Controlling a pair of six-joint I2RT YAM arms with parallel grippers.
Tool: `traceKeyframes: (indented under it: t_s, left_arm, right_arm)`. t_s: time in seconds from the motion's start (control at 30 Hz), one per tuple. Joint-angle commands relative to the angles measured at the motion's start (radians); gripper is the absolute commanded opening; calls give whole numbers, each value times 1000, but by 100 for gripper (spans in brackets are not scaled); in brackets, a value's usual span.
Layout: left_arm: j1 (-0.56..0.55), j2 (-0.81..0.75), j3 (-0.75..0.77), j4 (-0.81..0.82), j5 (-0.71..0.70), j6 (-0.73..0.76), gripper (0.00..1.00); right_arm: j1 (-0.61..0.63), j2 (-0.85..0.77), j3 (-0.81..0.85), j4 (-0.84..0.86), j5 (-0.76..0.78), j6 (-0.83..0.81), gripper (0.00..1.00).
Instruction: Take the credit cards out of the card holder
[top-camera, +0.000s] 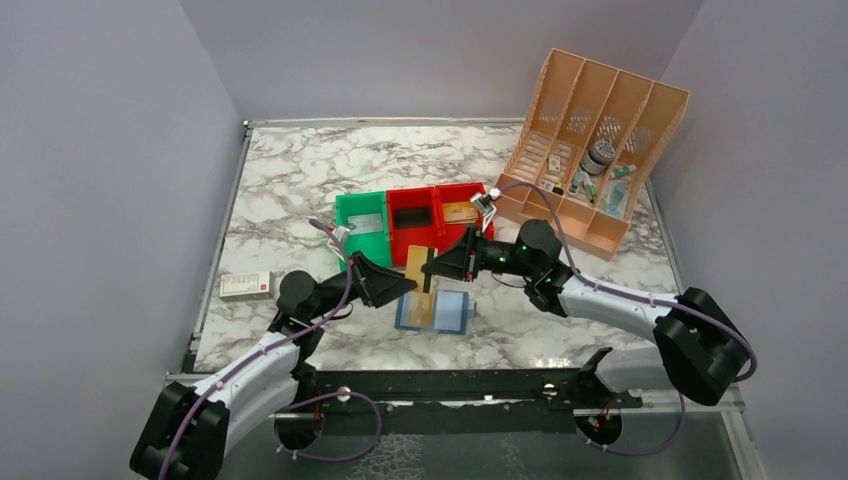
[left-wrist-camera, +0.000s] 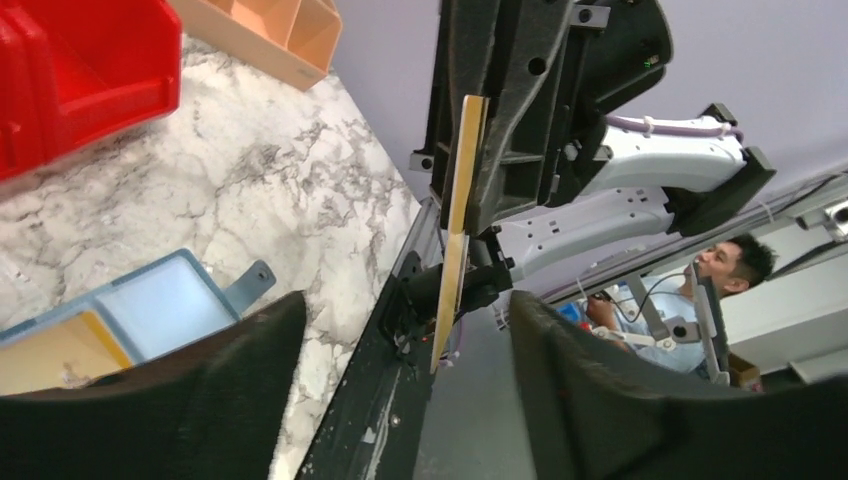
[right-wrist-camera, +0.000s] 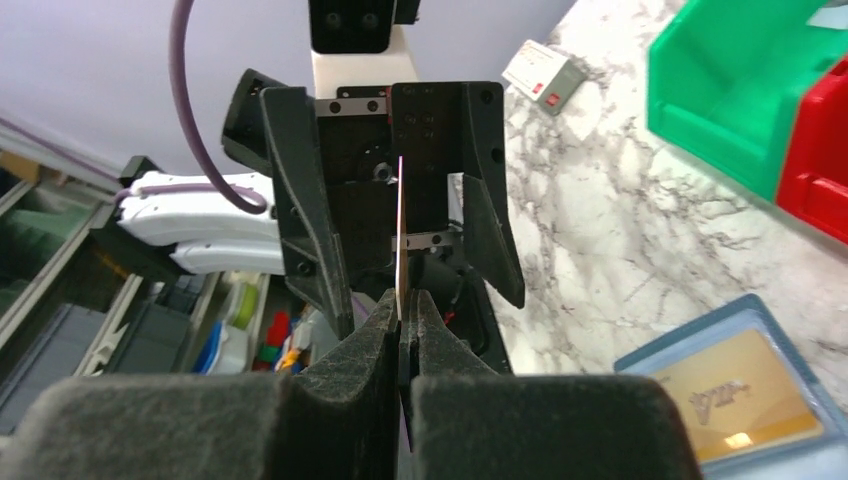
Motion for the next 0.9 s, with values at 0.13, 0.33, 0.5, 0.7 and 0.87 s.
traceKeyframes:
  t_s: [0.13,0.33,0.5,0.7,0.87]
  left_arm:
    - [-2,-56,67,-285,-78,151,99]
    - [-3,-101,107,-492,-148,241,99]
    - [-1,-145,172,-732,-257,337,99]
    - [-2,-194,205,-894,-337,392,99]
    - [-2,-188,204,-894,-342,397,99]
  right_arm:
    - [3,-99,42,-268,186,-158,1]
    - [3,-175,37,-394,328,-250,1]
    - [4,-226,43,-498,449,-345,1]
    - [3,-252,48,-574,616,-482,1]
    - [-36,-194,105,-582,642,-568,1]
